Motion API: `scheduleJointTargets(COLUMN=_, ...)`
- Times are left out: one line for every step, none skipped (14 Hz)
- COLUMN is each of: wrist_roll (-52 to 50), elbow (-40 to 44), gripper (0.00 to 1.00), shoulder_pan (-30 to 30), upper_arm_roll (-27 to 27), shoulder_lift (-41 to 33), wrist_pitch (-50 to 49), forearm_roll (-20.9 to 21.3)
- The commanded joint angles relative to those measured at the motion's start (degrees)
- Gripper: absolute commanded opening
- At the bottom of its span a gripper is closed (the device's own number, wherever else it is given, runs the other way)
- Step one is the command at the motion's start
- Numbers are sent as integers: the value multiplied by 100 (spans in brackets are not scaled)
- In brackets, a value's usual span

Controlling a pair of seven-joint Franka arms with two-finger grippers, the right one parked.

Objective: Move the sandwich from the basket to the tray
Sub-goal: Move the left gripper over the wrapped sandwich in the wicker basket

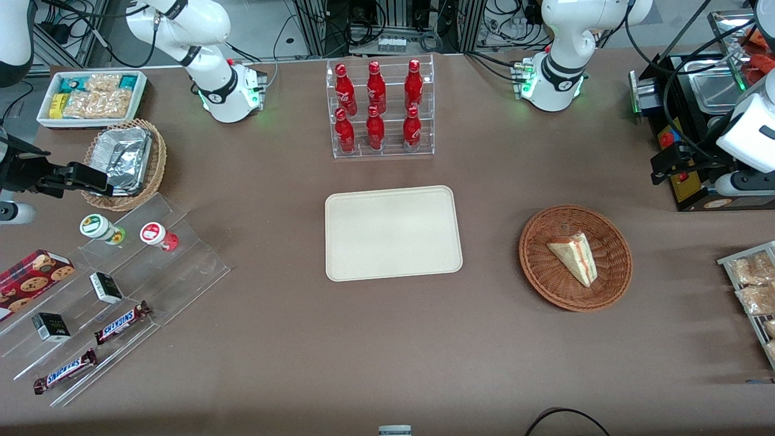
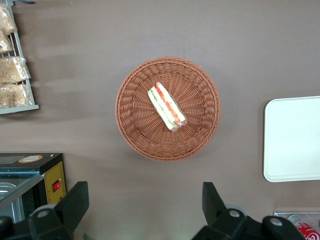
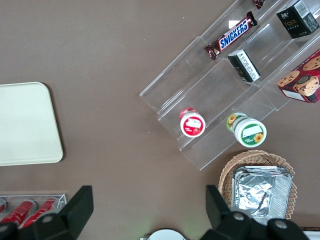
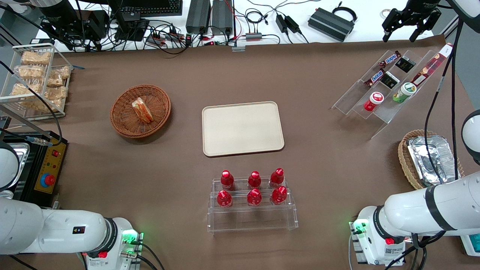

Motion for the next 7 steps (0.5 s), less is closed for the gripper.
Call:
scheduleJointTargets(wrist_roll=100, elbow=73, gripper=100, shoulder_pan=33, upper_arm_roll=1, shoulder_lift=7, wrist_pitch=-105, forearm_roll=-73)
scheduleJointTargets(wrist_roll=91, elbow=47, gripper=100, shoulder_pan=33, upper_arm_roll=1, shoulder_lift=33, wrist_pitch=-79, forearm_roll=-73)
scheduleJointTargets(wrist_roll=82, elbow=20, gripper=100, shoulder_pan=24, upper_arm_roll=1, shoulder_lift=147, wrist_pitch=-35, forearm_roll=-29)
scheduleJointTargets(wrist_roll=12, elbow=20, gripper=100, shoulder_pan=24, upper_arm_roll=1, shoulder_lift=305, wrist_pitch=0, forearm_roll=15)
scheduleJointTargets(wrist_roll=-23, elbow=-15, gripper=100, shoulder_pan=24, upper_arm_roll=1, shoulder_lift=454, wrist_pitch=114, forearm_roll=15)
scheduleJointTargets(wrist_roll=-145, elbow=-120, gripper=100, shoulder_pan=24, upper_arm_roll=1, shoulder_lift=543, wrist_pitch=298, forearm_roll=15)
scheduleJointTargets(wrist_roll=-286, elbow=-269, gripper=100, shoulder_pan=-2, upper_arm_roll=1, shoulder_lift=613, wrist_pitch=552, forearm_roll=24)
